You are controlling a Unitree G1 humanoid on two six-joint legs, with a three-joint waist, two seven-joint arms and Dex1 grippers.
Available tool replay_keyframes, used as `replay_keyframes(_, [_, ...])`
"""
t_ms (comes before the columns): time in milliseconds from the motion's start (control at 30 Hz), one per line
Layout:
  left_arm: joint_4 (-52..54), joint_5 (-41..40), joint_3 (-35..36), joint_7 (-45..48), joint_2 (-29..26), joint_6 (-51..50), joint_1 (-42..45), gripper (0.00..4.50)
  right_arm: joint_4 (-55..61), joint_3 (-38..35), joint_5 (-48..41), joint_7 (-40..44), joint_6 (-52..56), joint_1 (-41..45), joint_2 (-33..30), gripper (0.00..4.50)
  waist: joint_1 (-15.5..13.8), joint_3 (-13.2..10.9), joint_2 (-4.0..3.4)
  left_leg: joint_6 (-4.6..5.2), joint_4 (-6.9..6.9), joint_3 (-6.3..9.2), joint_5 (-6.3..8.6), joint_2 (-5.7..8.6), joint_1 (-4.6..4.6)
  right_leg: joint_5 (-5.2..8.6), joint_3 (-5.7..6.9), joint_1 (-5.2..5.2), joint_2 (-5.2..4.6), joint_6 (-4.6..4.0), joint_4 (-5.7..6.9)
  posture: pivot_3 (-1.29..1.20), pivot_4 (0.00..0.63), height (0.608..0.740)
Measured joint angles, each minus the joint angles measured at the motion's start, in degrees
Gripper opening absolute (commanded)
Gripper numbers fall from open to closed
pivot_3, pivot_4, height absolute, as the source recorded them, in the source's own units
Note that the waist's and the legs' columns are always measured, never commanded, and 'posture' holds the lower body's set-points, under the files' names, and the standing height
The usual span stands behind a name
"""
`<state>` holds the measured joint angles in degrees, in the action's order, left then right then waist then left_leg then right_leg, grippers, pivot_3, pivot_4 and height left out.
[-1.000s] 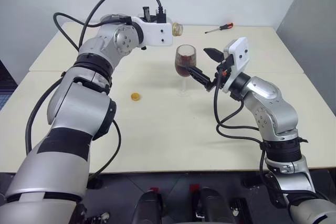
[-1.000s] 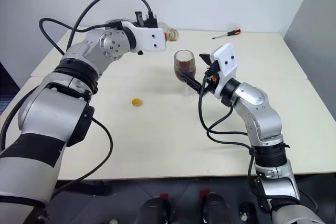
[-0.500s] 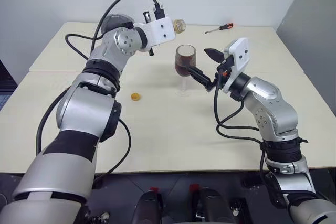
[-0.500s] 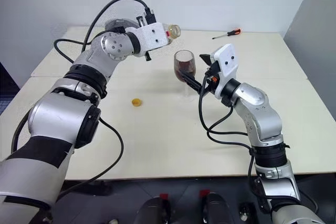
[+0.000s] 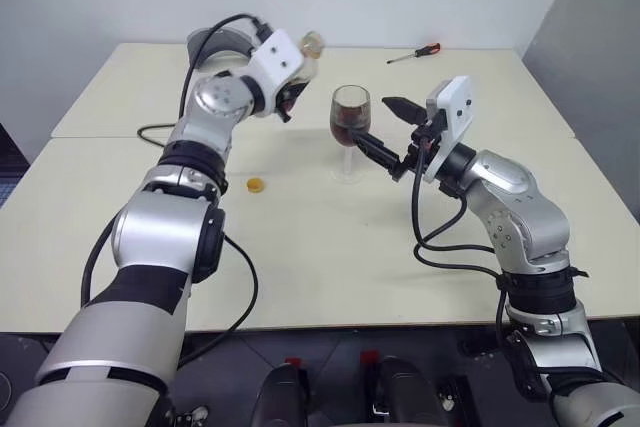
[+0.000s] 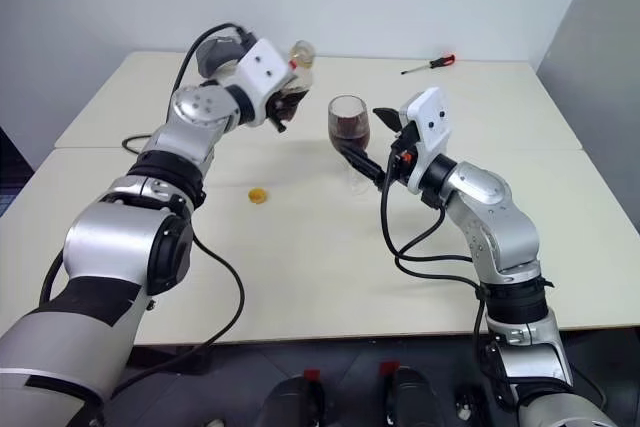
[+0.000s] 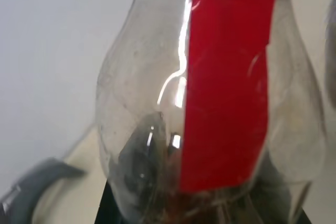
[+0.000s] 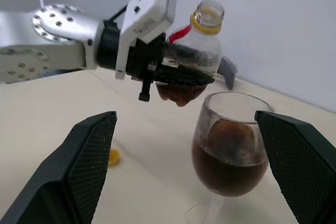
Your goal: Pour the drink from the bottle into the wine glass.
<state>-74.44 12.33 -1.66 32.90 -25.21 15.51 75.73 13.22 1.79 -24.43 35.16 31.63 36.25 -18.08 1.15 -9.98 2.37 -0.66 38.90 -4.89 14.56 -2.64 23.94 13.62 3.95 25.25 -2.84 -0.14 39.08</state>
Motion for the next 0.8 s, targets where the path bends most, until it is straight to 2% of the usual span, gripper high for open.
replay_keyframes(300, [13.7, -6.2, 6.5, -5.8, -5.0, -4.5, -14.8, 1.06, 6.8, 1.8, -4.0, 4.8, 2.2, -5.9, -3.3, 4.50, 0.3, 0.0, 0.01, 0.01, 0.03, 0.06, 0.00, -0.02, -0.03, -0.01, -0.03, -0.08, -0.08, 0.01, 0.02, 0.00, 0.150, 0.740])
replay_keyframes(667, [26.8, -20.5, 21.1, -13.2, -5.1, -12.0, -30.0, 1.06, 8.5, 3.1, -4.3, 3.1, 2.7, -10.0, -1.7, 4.50, 0.3, 0.0, 0.06, 0.08, 0.05, 0.14, -0.05, -0.06, -0.09, -0.21, -0.07, -0.17, -0.08, -0.09, 0.01, 0.00, 0.150, 0.740])
replay_keyframes(800, [27.4, -23.3, 22.4, -13.7, -3.7, -12.7, -32.6, 1.06, 8.4, 3.9, -3.9, 2.1, 2.7, -9.5, -0.8, 4.50, -0.1, 0.1, 0.08, 0.22, 0.06, 0.13, -0.16, -0.02, -0.09, -0.34, -0.03, -0.21, -0.08, -0.03, -0.02, 0.00, 0.150, 0.740])
